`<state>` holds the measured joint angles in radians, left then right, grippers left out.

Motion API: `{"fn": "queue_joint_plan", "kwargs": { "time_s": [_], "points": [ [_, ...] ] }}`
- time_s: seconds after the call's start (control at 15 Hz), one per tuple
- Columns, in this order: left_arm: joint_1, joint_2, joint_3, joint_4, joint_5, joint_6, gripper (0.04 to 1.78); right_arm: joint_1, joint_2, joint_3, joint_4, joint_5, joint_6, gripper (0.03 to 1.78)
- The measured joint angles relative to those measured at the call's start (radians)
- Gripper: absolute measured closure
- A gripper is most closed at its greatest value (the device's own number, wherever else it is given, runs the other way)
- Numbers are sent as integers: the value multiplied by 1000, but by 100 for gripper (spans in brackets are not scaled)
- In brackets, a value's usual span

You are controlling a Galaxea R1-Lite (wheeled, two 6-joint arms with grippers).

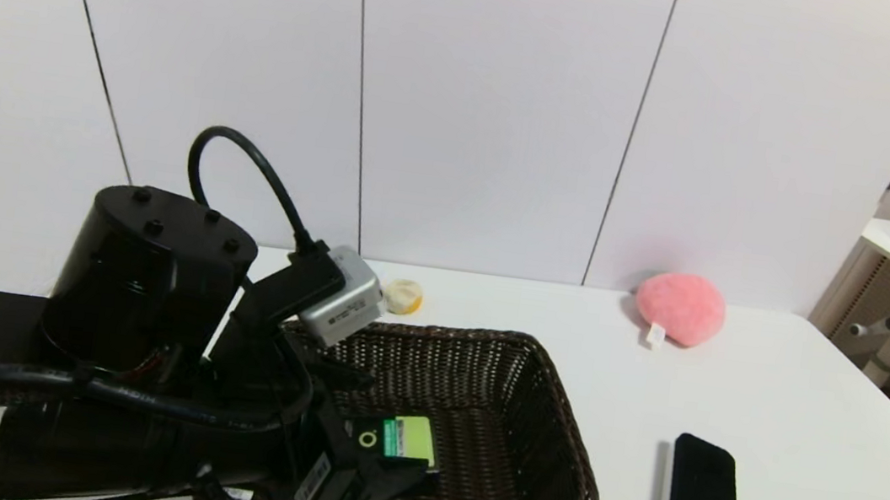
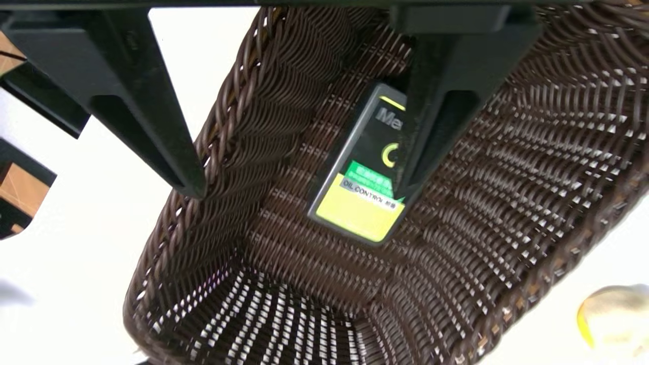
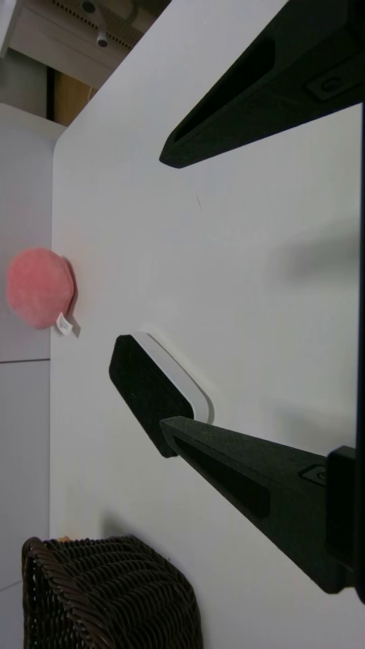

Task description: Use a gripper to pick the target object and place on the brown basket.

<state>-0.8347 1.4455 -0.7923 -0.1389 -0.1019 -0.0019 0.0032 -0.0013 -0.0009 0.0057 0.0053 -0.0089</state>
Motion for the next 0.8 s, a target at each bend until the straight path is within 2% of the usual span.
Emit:
{"fn": "queue_joint_plan", "kwargs": {
  "time_s": [0.33,0.53,0.67,0.8],
  "points": [
    [0,-199,15,86,-3,7,30,0,0,0,0,0,0,12],
    [29,-423,179,105,32,30,24,0,0,0,0,0,0,12],
    [133,-588,375,34,66,77,21,0,0,0,0,0,0,12],
    [314,-730,542,-62,82,111,19,0,0,0,0,0,0,12]
  ]
}}
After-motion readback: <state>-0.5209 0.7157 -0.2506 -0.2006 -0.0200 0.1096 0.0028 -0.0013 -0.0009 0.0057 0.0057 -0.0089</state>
